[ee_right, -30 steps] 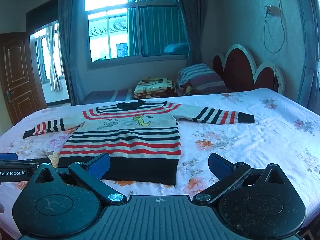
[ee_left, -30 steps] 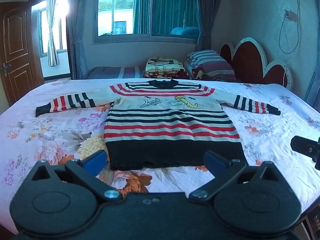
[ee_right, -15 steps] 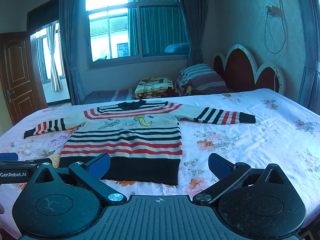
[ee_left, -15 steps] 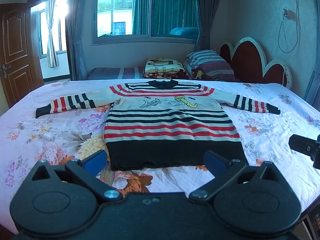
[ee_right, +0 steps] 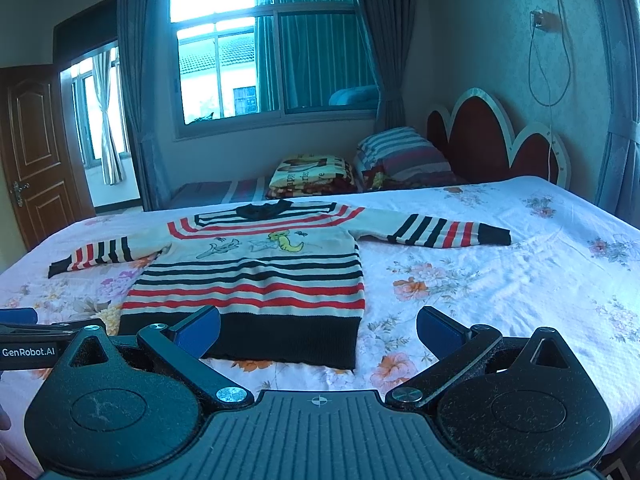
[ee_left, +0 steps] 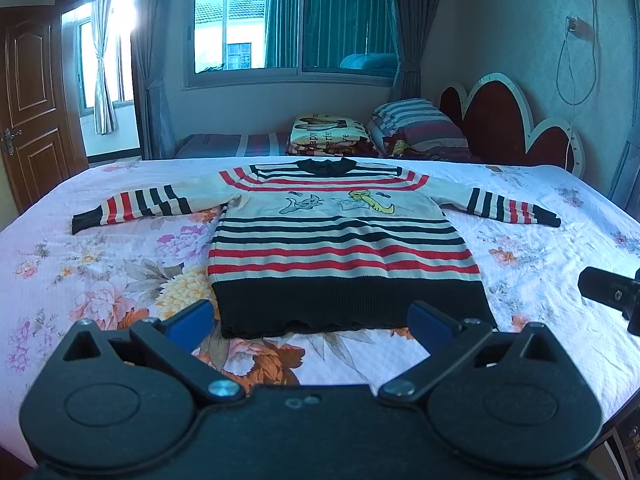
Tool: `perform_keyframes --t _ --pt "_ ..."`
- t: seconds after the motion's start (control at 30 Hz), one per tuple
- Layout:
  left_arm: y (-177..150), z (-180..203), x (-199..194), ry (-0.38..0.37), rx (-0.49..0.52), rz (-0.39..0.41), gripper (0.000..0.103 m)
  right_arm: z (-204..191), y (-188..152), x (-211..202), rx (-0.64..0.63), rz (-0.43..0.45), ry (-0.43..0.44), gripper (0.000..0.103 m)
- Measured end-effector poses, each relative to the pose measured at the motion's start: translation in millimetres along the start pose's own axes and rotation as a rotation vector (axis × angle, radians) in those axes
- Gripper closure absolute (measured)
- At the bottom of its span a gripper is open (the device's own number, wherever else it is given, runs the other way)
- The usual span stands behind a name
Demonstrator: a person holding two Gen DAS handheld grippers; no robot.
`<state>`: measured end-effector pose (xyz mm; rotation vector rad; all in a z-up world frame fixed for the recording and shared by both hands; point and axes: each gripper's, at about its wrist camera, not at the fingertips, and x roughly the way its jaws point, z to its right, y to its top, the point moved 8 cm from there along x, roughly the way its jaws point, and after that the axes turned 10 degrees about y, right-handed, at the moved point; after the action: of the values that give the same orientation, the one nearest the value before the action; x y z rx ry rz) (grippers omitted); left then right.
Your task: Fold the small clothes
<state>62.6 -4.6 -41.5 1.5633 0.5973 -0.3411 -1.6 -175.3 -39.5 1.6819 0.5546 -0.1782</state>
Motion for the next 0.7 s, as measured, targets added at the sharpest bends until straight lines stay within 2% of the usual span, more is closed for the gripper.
perform_keyframes --t 0.7 --pt "-1.2 1.5 -0.3 -0.002 0.003 0.000 0.001 0.4 -0.1 -0.7 0.001 0.001 -0.001 0.000"
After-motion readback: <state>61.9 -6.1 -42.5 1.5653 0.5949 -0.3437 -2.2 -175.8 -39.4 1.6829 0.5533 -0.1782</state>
